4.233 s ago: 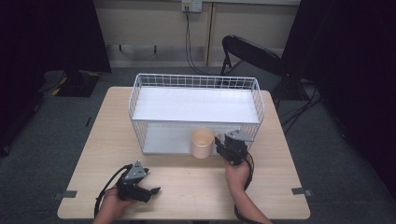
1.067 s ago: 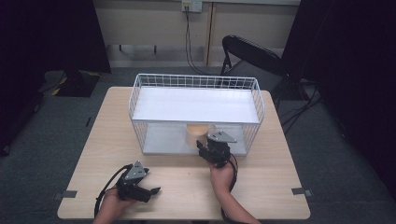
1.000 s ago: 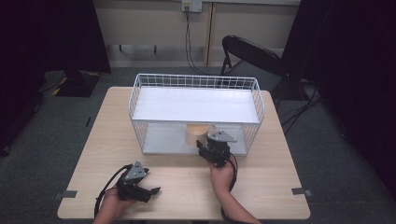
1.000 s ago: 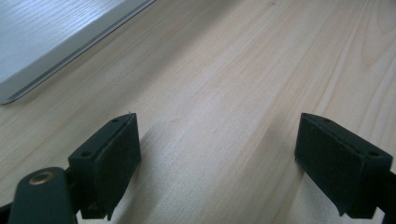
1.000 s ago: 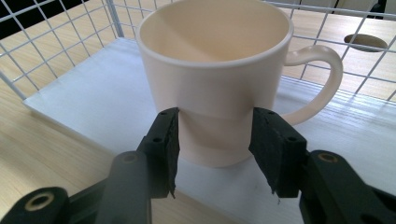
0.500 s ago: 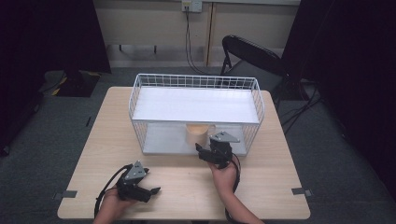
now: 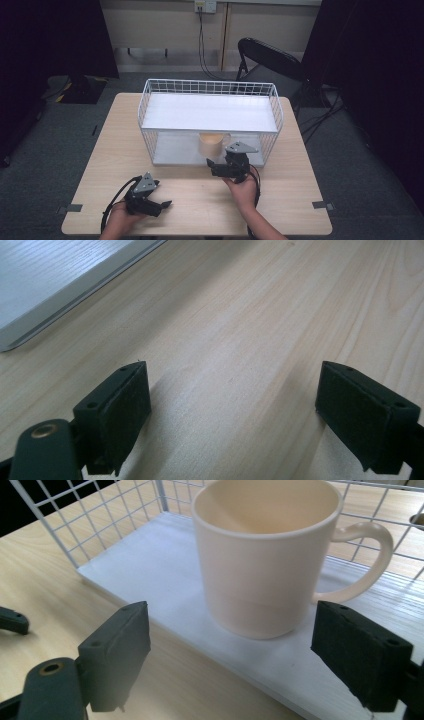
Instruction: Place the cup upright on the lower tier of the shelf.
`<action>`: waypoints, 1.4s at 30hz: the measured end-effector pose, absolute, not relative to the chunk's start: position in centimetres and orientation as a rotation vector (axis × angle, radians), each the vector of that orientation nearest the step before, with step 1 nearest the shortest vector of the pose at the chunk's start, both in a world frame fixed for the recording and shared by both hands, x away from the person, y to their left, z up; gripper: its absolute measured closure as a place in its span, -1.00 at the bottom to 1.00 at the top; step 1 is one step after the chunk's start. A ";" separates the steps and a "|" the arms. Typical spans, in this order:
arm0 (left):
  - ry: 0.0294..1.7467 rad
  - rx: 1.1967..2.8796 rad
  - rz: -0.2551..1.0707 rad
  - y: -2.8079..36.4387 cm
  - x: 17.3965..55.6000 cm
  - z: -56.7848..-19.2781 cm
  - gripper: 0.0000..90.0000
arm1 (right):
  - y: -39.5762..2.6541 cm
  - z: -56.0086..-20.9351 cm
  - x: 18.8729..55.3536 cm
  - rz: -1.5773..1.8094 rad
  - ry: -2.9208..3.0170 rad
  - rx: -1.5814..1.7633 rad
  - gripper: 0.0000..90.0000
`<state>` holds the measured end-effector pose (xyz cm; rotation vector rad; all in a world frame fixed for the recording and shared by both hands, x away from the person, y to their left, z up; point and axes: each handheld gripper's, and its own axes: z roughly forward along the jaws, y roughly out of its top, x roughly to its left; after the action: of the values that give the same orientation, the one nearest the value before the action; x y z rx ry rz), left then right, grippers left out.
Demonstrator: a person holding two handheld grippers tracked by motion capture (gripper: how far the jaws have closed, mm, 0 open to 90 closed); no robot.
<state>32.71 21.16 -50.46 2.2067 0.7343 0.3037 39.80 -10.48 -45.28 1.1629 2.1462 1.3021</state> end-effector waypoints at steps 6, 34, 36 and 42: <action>0.734 2.207 0.303 21.2 32.7 -50.5 -0.69 | -10.9 -45.2 39.4 1.318 2.179 1.144 -0.68; 0.733 2.208 0.306 21.2 32.7 -50.5 -0.69 | -16.4 -44.9 37.7 1.340 2.257 1.091 -0.66; 0.732 2.209 0.307 21.2 32.7 -50.4 -0.69 | -16.7 -44.9 37.5 1.340 2.272 1.074 -0.66; 0.733 2.208 0.306 21.2 32.7 -50.5 -0.69 | -17.7 -45.1 37.0 1.359 2.303 1.031 -0.66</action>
<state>32.71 21.17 -50.45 2.2078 0.7326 0.3056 37.03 -17.72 -45.11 1.0307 2.3026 1.3586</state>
